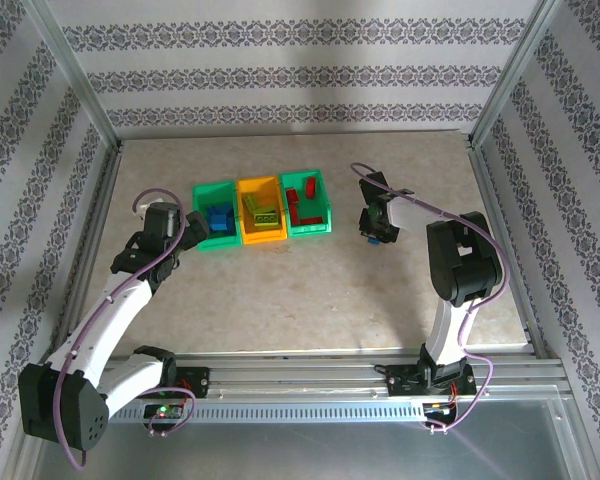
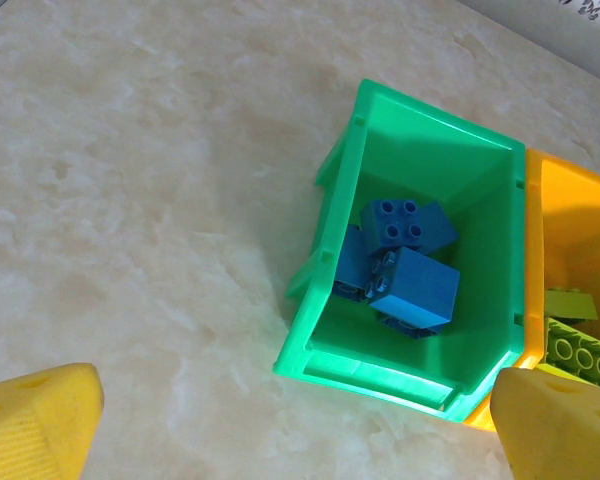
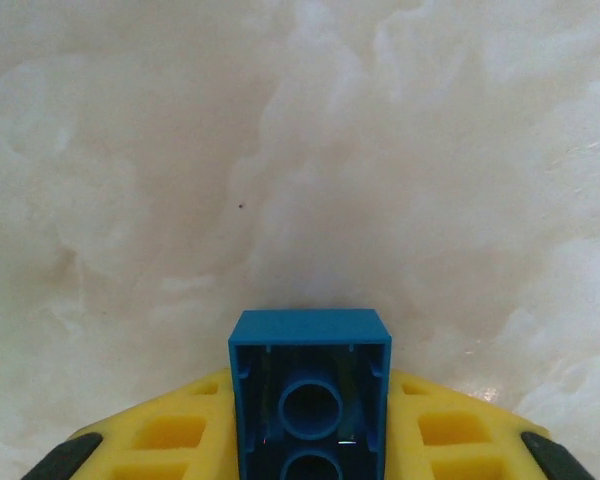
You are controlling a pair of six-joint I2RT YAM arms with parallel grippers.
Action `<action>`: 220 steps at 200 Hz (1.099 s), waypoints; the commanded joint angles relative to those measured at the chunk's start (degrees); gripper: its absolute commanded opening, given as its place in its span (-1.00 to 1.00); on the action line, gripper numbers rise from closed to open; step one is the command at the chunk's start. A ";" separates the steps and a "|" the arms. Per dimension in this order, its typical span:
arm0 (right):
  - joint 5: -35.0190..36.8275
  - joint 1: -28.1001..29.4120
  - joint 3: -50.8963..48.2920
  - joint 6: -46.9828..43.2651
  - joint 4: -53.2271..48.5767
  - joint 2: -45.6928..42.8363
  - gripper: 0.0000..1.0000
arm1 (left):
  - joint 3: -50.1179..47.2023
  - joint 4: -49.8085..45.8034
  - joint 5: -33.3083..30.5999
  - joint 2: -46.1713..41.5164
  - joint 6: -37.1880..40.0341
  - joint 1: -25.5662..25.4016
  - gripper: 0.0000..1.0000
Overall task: Sort the legos into containers by color
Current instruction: Pick up the lego from the middle-right of the table, then place the lego in the container.
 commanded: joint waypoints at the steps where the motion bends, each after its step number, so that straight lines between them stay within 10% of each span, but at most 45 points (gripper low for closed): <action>1: -0.18 1.30 1.21 -0.89 -2.33 -0.36 -0.62 | -1.20 -0.09 -1.45 -0.34 -0.44 1.14 0.99; 110: 1.90 18.04 13.04 -3.37 -3.67 -10.46 -0.67 | -4.60 0.64 -2.49 -2.03 -2.43 1.34 0.99; 220: -4.34 30.10 54.07 -11.37 -5.20 16.85 -0.68 | -9.06 2.72 0.04 -4.27 -3.18 1.52 0.99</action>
